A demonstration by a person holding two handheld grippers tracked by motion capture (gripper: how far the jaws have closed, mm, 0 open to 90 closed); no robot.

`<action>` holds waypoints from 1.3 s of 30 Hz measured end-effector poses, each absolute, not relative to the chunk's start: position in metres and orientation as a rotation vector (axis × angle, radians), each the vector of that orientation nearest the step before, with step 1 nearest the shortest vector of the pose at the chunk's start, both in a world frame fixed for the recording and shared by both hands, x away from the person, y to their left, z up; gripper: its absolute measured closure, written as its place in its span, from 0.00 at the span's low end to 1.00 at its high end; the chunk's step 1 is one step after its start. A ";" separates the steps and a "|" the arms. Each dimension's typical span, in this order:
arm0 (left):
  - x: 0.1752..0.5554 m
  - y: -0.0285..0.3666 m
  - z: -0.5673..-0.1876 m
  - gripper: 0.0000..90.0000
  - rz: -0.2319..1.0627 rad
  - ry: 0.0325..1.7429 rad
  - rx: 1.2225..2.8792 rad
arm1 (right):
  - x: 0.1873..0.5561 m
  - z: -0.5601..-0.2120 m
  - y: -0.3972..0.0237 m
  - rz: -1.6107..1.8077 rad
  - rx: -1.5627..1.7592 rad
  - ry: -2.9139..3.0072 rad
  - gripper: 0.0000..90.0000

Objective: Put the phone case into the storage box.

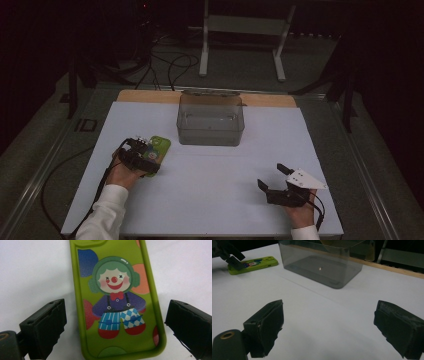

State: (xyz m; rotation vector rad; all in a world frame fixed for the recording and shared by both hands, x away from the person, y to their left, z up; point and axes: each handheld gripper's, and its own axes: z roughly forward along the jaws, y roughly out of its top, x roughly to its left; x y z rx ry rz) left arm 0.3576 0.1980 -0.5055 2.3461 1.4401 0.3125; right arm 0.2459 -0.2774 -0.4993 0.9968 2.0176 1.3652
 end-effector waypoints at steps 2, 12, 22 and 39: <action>0.359 0.198 -0.507 0.05 0.302 1.448 2.345 | 0.246 -0.499 -0.277 1.365 0.998 2.017 0.10; 0.362 0.196 -0.513 0.08 0.275 1.468 2.355 | 0.246 -0.499 -0.278 1.363 0.999 2.016 0.10; 0.362 0.196 -0.511 0.14 0.278 1.483 2.369 | 0.246 -0.499 -0.277 1.359 0.999 2.017 0.10; 0.358 0.195 -0.510 0.18 0.324 1.510 2.307 | 0.246 -0.500 -0.278 1.358 1.000 2.016 0.10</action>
